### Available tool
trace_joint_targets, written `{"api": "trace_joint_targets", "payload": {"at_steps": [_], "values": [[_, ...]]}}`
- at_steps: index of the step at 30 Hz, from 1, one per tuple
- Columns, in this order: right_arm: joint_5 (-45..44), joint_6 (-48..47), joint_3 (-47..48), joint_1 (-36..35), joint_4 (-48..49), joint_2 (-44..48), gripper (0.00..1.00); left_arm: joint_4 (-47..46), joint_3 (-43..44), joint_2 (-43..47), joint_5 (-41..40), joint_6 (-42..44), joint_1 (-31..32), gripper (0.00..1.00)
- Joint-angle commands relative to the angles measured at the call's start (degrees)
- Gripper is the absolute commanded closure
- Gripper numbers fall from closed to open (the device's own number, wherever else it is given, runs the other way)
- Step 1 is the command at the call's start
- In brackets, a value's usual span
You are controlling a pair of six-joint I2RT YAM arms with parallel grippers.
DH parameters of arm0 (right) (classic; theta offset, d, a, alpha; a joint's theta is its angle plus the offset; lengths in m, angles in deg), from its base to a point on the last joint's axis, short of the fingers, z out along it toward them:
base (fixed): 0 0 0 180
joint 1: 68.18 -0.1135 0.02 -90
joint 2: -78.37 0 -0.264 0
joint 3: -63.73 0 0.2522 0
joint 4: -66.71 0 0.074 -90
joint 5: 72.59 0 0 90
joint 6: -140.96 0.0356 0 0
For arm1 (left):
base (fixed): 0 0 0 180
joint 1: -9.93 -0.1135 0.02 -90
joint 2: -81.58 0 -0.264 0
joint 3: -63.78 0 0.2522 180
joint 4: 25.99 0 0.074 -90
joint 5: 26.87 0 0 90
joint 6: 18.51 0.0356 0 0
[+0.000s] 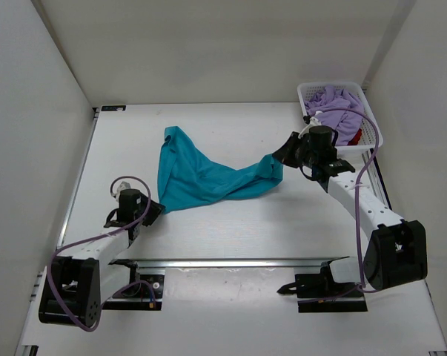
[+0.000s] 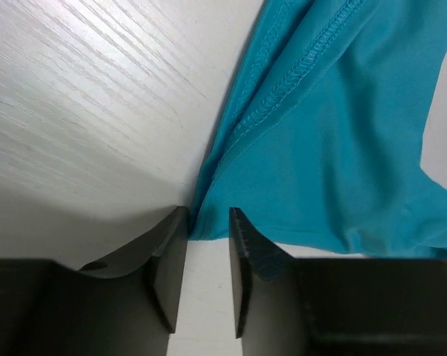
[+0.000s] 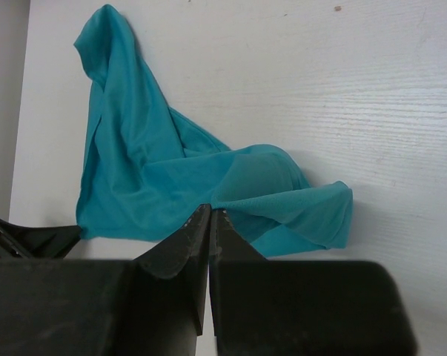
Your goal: Fold and stack the t-shirts
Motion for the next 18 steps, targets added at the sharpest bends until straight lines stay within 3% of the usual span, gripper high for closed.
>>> {"api": "trace_joint_targets", "payload": {"at_steps": [1, 5, 9, 14, 18], "values": [[-0.71, 0.0, -0.1, -0.67, 2.34, 1.5, 1.0, -1.51, -0.66, -2.37, -0.88, -0.98, 1.44, 0.63], [-0.54, 0.44, -1.07, -0.24, 2.43, 2.11, 1.0, -1.86, -0.49, -2.2, -1.05, -0.81, 1.01, 0.84], [-1.59, 0.44, -1.59, -0.41, 0.77, 2.46, 1.0, -0.46, 2.05, -2.11, -0.44, 1.21, -0.39, 0.99], [-6.68, -0.71, -1.85, -3.39, -5.37, 5.01, 1.0, 5.51, 12.33, -1.41, 0.79, 5.96, -3.11, 1.0], [-10.99, -1.32, -7.82, -12.07, -12.32, 10.19, 1.0, 9.73, 21.13, -0.44, 3.77, 11.05, -7.85, 1.0]]}}
